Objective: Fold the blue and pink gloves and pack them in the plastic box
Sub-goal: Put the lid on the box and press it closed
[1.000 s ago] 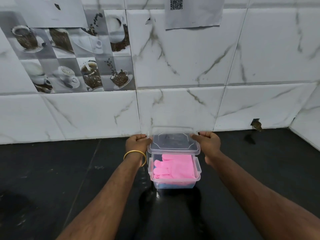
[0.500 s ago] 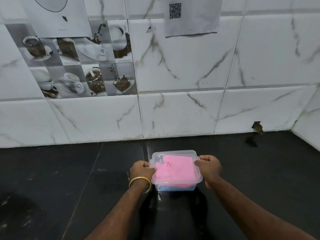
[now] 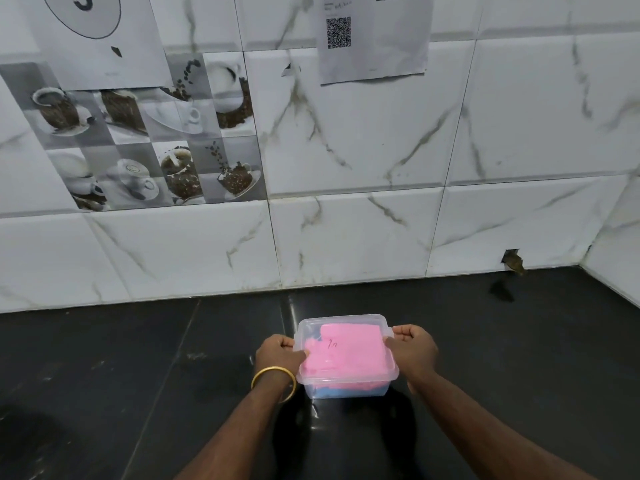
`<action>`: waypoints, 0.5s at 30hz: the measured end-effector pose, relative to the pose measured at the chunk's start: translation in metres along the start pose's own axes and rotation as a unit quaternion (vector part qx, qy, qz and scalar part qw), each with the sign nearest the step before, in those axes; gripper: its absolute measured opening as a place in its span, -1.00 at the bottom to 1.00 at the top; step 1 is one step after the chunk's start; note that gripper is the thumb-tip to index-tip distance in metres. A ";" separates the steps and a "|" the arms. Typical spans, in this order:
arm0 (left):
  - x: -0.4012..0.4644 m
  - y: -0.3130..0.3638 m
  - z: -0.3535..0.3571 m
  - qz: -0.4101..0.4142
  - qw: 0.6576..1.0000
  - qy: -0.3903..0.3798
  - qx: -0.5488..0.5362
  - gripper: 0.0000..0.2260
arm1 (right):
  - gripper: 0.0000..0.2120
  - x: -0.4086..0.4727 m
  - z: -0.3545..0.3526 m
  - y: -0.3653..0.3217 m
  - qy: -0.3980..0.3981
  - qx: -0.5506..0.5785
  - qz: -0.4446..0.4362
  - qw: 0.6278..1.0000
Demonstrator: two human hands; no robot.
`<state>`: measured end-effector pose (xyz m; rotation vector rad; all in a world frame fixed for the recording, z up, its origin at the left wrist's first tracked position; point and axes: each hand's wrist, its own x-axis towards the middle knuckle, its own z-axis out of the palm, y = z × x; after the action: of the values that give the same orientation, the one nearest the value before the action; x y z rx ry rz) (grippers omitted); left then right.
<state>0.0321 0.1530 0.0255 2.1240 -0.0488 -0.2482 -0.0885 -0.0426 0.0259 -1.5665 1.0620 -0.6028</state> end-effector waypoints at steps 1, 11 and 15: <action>0.002 -0.002 0.000 0.002 1.000 0.002 0.003 -0.79 | -0.82 0.000 0.000 0.001 -0.007 0.000 -0.006 1.000; 0.011 -0.011 0.010 0.169 0.952 0.003 0.256 -0.31 | -0.85 0.003 0.019 -0.003 -0.096 -0.090 -0.118 0.984; 0.020 -0.005 0.016 0.290 0.853 -0.023 0.433 -0.20 | -0.55 -0.002 0.042 -0.003 -0.125 -0.302 -0.268 0.906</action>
<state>0.0487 0.1397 0.0099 2.8512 -0.9815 0.1227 -0.0534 -0.0203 0.0179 -2.4513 0.6357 -0.4255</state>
